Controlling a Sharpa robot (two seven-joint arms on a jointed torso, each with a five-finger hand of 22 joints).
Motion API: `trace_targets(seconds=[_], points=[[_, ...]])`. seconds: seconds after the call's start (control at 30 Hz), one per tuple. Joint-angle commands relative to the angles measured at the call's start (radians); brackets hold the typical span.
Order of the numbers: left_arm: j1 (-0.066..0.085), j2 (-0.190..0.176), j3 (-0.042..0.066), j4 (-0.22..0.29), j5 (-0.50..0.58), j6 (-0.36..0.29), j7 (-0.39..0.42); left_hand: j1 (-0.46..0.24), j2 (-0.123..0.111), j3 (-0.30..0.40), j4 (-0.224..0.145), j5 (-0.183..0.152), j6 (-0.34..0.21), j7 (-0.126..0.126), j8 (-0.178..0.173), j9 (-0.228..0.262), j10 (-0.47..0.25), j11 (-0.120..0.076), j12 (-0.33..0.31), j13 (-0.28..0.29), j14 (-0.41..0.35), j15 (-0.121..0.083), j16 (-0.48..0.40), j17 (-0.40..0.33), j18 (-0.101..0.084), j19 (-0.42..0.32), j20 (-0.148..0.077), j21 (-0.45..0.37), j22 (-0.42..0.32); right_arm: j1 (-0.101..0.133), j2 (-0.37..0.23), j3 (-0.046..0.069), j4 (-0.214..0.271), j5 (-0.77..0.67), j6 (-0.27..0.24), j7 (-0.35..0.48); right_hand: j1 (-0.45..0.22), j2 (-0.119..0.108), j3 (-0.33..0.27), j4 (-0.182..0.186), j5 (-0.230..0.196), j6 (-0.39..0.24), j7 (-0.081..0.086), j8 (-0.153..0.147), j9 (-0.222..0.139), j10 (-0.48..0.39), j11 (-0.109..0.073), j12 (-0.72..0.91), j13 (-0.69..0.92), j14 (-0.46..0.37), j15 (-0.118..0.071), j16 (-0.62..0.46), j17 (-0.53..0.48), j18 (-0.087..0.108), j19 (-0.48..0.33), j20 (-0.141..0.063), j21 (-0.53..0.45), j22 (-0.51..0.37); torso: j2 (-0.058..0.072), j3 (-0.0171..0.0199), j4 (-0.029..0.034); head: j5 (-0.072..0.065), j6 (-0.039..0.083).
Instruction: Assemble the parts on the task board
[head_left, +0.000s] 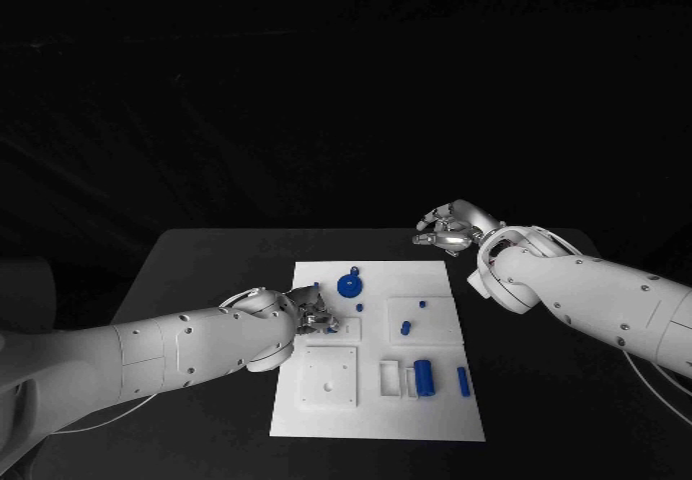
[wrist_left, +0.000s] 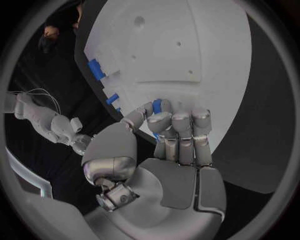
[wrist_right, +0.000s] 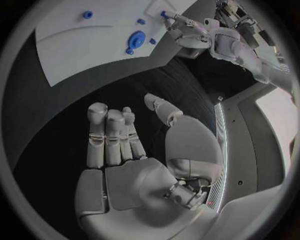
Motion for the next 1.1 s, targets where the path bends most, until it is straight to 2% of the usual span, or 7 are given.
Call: trace_targets(seconds=[0.03, 0.17, 0.43, 0.47, 0.5, 0.73, 1.1], points=[[-0.002, 0.002, -0.001, 0.000, 0.011, 0.025, -0.006, 0.011, 0.004, 0.001, -0.003, 0.002, 0.146, -0.099, 0.004, -0.001, -0.028, -0.030, 0.003, -0.002, 0.019, -0.022, 0.006, -0.002, 0.007, -0.003, -0.109, 0.005, 0.014, 0.000, 0.001, 0.000, 0.001, -0.003, 0.012, 0.004, 0.001, 0.008, -0.006, -0.001, 0.006, -0.001, 0.006, 0.005, 0.002, -0.005, -0.002, 0.004, -0.001, 0.000, -0.007, 0.005, -0.002, 0.069, 0.001, -0.005, -0.005, 0.011, 0.001, 0.0001, -0.0001, 0.001, 0.000], [-0.002, 0.004, -0.001, -0.004, 0.012, 0.026, -0.006, 0.007, 0.005, -0.001, 0.001, -0.004, 0.147, -0.099, 0.005, -0.002, -0.028, -0.030, 0.004, -0.005, 0.019, -0.021, 0.006, -0.002, 0.007, -0.003, -0.109, 0.005, 0.014, 0.000, 0.001, 0.000, 0.001, -0.003, 0.012, 0.005, 0.001, 0.008, -0.006, -0.001, 0.006, -0.002, 0.006, 0.005, 0.002, -0.006, -0.002, 0.004, -0.002, 0.000, -0.007, 0.005, -0.002, 0.069, 0.001, -0.005, -0.005, 0.012, 0.000, 0.0003, 0.0000, 0.001, 0.001], [-0.002, 0.008, -0.001, -0.005, 0.017, 0.034, -0.004, 0.001, -0.001, -0.005, 0.013, -0.052, 0.151, -0.102, 0.012, -0.005, -0.030, -0.032, 0.011, -0.013, 0.019, -0.020, 0.008, -0.003, 0.008, -0.004, -0.109, 0.005, 0.013, 0.000, 0.002, 0.000, 0.000, -0.003, 0.013, 0.004, 0.001, 0.008, -0.006, -0.002, 0.006, -0.001, 0.006, 0.005, 0.002, -0.006, -0.002, 0.004, -0.002, 0.000, -0.007, 0.005, -0.002, 0.069, 0.001, -0.005, -0.005, 0.012, 0.000, 0.0006, -0.0004, 0.001, 0.000], [-0.002, 0.008, -0.001, -0.005, 0.018, 0.034, -0.004, 0.000, -0.005, -0.008, 0.016, -0.092, 0.153, -0.104, 0.015, -0.005, -0.030, -0.031, 0.014, -0.015, 0.019, -0.020, 0.008, -0.003, 0.008, -0.004, -0.109, 0.005, 0.013, 0.000, 0.002, 0.000, 0.000, -0.003, 0.013, 0.005, 0.001, 0.008, -0.006, -0.002, 0.006, -0.001, 0.006, 0.005, 0.002, -0.006, -0.002, 0.005, -0.002, 0.000, -0.007, 0.005, -0.002, 0.069, 0.001, -0.005, -0.005, 0.012, 0.000, 0.0004, -0.0005, 0.001, 0.000], [-0.002, 0.009, -0.001, -0.006, 0.018, 0.034, -0.004, -0.002, -0.012, -0.010, 0.020, -0.113, 0.154, -0.103, 0.016, -0.006, -0.030, -0.032, 0.015, -0.016, 0.019, -0.019, 0.009, -0.004, 0.008, -0.005, -0.109, 0.005, 0.013, 0.000, 0.002, 0.000, 0.000, -0.003, 0.013, 0.005, 0.001, 0.008, -0.006, -0.002, 0.006, -0.001, 0.006, 0.005, 0.002, -0.006, -0.002, 0.005, -0.002, 0.000, -0.007, 0.005, -0.002, 0.069, 0.001, -0.005, -0.005, 0.012, 0.000, 0.0004, -0.0005, 0.001, 0.000], [-0.002, 0.010, -0.001, -0.008, 0.019, 0.035, -0.004, -0.009, -0.036, -0.015, 0.050, -0.193, 0.153, -0.104, 0.023, -0.011, -0.034, -0.034, 0.024, -0.027, 0.019, -0.020, 0.010, -0.005, 0.010, -0.006, -0.109, 0.004, 0.012, 0.000, 0.003, 0.000, -0.001, -0.003, 0.013, 0.005, 0.001, 0.008, -0.006, -0.001, 0.006, -0.001, 0.006, 0.005, 0.002, -0.006, -0.002, 0.005, -0.003, 0.000, -0.007, 0.005, -0.002, 0.069, 0.001, -0.005, -0.005, 0.012, 0.000, 0.0010, -0.0001, 0.001, 0.000], [-0.002, 0.010, -0.001, -0.009, 0.020, 0.035, -0.004, -0.015, -0.056, -0.016, 0.074, -0.213, 0.152, -0.104, 0.026, -0.015, -0.036, -0.034, 0.028, -0.034, 0.018, -0.020, 0.010, -0.006, 0.011, -0.007, -0.109, 0.003, 0.011, 0.000, 0.003, 0.000, -0.001, -0.003, 0.013, 0.005, 0.001, 0.008, -0.006, -0.001, 0.006, -0.001, 0.006, 0.005, 0.002, -0.006, -0.002, 0.005, -0.003, 0.000, -0.007, 0.005, -0.002, 0.069, 0.001, -0.005, -0.005, 0.012, 0.000, 0.0000, -0.0005, 0.000, 0.001]])
